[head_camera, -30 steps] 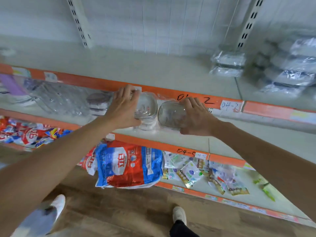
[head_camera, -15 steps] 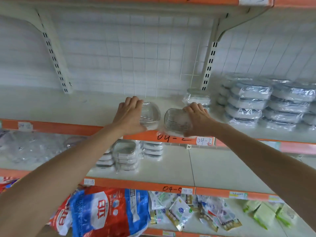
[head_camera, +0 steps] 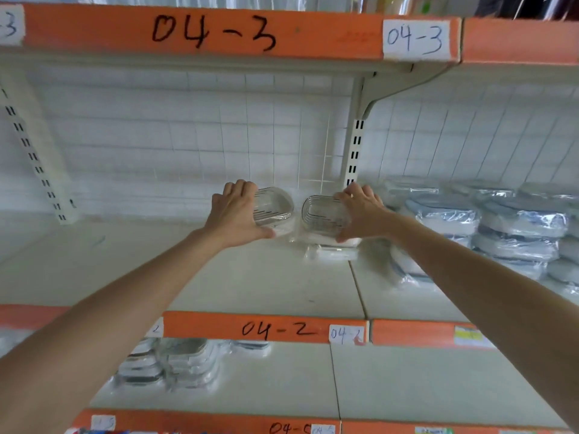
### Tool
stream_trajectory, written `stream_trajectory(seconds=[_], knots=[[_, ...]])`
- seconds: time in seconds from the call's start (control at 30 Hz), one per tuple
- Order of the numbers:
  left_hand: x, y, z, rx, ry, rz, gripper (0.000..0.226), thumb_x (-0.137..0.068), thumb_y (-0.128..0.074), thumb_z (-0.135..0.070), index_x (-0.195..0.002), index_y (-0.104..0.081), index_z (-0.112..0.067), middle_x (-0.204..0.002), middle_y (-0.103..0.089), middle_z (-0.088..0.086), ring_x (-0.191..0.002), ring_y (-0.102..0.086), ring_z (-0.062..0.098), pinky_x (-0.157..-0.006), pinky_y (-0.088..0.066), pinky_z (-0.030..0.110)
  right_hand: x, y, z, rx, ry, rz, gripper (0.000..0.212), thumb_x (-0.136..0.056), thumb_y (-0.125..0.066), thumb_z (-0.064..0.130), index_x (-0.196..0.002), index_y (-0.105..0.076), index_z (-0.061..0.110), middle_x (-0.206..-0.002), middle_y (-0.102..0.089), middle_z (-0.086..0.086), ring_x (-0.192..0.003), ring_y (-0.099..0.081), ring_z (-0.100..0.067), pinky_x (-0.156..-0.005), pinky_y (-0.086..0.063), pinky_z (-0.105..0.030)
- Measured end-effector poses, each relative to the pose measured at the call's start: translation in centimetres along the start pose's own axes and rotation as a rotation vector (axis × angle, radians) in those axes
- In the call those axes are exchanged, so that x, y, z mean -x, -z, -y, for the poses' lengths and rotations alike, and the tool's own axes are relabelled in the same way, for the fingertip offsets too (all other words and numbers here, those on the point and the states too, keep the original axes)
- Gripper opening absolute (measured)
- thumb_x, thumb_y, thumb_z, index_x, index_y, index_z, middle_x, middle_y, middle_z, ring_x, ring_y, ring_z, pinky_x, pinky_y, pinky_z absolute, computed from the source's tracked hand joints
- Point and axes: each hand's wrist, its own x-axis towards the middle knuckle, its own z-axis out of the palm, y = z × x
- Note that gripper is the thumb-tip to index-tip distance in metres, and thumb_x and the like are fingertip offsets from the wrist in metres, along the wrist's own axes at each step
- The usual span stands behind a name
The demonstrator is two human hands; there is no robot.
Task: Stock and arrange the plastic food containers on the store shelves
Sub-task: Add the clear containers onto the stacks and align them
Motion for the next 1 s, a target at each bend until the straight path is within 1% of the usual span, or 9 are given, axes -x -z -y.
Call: stream_trajectory(seconds=[0.2, 0.37, 0.47, 0.6, 0.67, 0.77, 0.87, 0.9, 1.0], knots=[[-5.0, -2.0, -1.4, 0.099, 0.04, -0.053, 0.084, -0.063, -0.079, -0.05, -0.128, -0.038, -0.017, -0.128, -0.041, 0.003, -0.119, -0.035, 0.024, -0.093, -0.03, 0.036, -5.6, 0.7, -4.7, -0.032, -0.045, 0.051, 0.089, -0.067, -0.077, 0.045, -0.14, -0.034, 0.02, -0.13, -0.037, -0.004, -0.122, -0.03, -0.025, -0.098, -0.03, -0.038], [-7.8, -3.2, -2.1, 0.184, 0.075, -0.041, 0.078, -0.063, -0.081, -0.046, -0.124, -0.042, -0.02, -0.124, -0.041, 0.002, -0.118, -0.034, 0.022, -0.091, -0.03, 0.034, -7.6, -0.8, -5.6, 0.051, 0.092, 0.22, 0.058, -0.082, -0.064, 0.038, -0.135, -0.045, 0.021, -0.128, -0.052, -0.003, -0.12, -0.045, -0.026, -0.102, -0.037, -0.043], [-9.0, -3.6, -2.5, 0.237, 0.067, 0.014, 0.074, -0.064, -0.081, -0.046, -0.122, -0.043, -0.021, -0.123, -0.042, 0.0, -0.118, -0.034, 0.02, -0.092, -0.03, 0.034, -7.8, -1.1, -6.0, -0.02, 0.12, 0.233, 0.063, -0.084, -0.065, 0.034, -0.14, -0.041, 0.019, -0.136, -0.048, -0.005, -0.126, -0.043, -0.026, -0.107, -0.034, -0.044], [-11.5, -4.0, -4.2, 0.266, 0.005, 0.082, 0.071, -0.065, -0.08, -0.049, -0.122, -0.047, -0.023, -0.125, -0.044, 0.0, -0.12, -0.035, 0.02, -0.096, -0.03, 0.034, -7.2, -0.1, -6.7, -0.101, 0.065, 0.192, 0.075, -0.086, -0.065, 0.035, -0.147, -0.028, 0.012, -0.148, -0.036, -0.008, -0.135, -0.034, -0.023, -0.11, -0.024, -0.033], [-12.7, -4.5, -5.6, 0.281, -0.042, 0.105, 0.072, -0.066, -0.079, -0.051, -0.123, -0.047, -0.022, -0.126, -0.045, 0.001, -0.12, -0.036, 0.02, -0.098, -0.031, 0.036, -6.6, 0.9, -7.1, -0.151, 0.022, 0.147, 0.074, -0.088, -0.063, 0.026, -0.148, -0.023, 0.011, -0.149, -0.034, -0.009, -0.135, -0.034, -0.024, -0.108, -0.027, -0.031], [-14.0, -5.6, -7.8, 0.291, -0.126, 0.176, 0.074, -0.068, -0.078, -0.051, -0.128, -0.046, -0.021, -0.13, -0.044, 0.003, -0.123, -0.036, 0.022, -0.102, -0.033, 0.039, -5.9, 2.2, -7.4, -0.182, -0.02, 0.093, 0.072, -0.086, -0.058, 0.009, -0.148, -0.022, 0.012, -0.143, -0.039, -0.011, -0.127, -0.043, -0.025, -0.103, -0.037, -0.034], [-14.7, -6.7, -9.0, 0.221, -0.227, 0.352, 0.084, -0.073, -0.075, -0.049, -0.143, -0.035, -0.024, -0.144, -0.032, 0.003, -0.136, -0.022, 0.024, -0.111, -0.025, 0.045, -5.4, 2.6, -7.3, -0.187, 0.001, 0.085, 0.067, -0.085, -0.057, 0.006, -0.145, -0.031, 0.018, -0.137, -0.043, -0.008, -0.114, -0.048, -0.022, -0.093, -0.038, -0.027], [-14.9, -6.7, -8.9, 0.195, -0.232, 0.388, 0.088, -0.073, -0.075, -0.05, -0.145, -0.03, -0.028, -0.146, -0.026, 0.002, -0.138, -0.016, 0.025, -0.112, -0.022, 0.046, -5.3, 2.5, -7.3, -0.174, 0.011, 0.092, 0.064, -0.085, -0.057, 0.008, -0.143, -0.035, 0.02, -0.137, -0.043, -0.007, -0.116, -0.046, -0.022, -0.095, -0.036, -0.027], [-15.1, -6.5, -7.5, 0.189, -0.164, 0.446, 0.096, -0.069, -0.078, -0.051, -0.146, -0.022, -0.04, -0.15, -0.01, 0.005, -0.14, -0.007, 0.03, -0.112, -0.021, 0.049, -5.2, 2.0, -6.9, -0.117, 0.027, 0.075, 0.056, -0.087, -0.061, 0.018, -0.139, -0.042, 0.02, -0.135, -0.045, -0.007, -0.124, -0.041, -0.026, -0.105, -0.034, -0.036]])
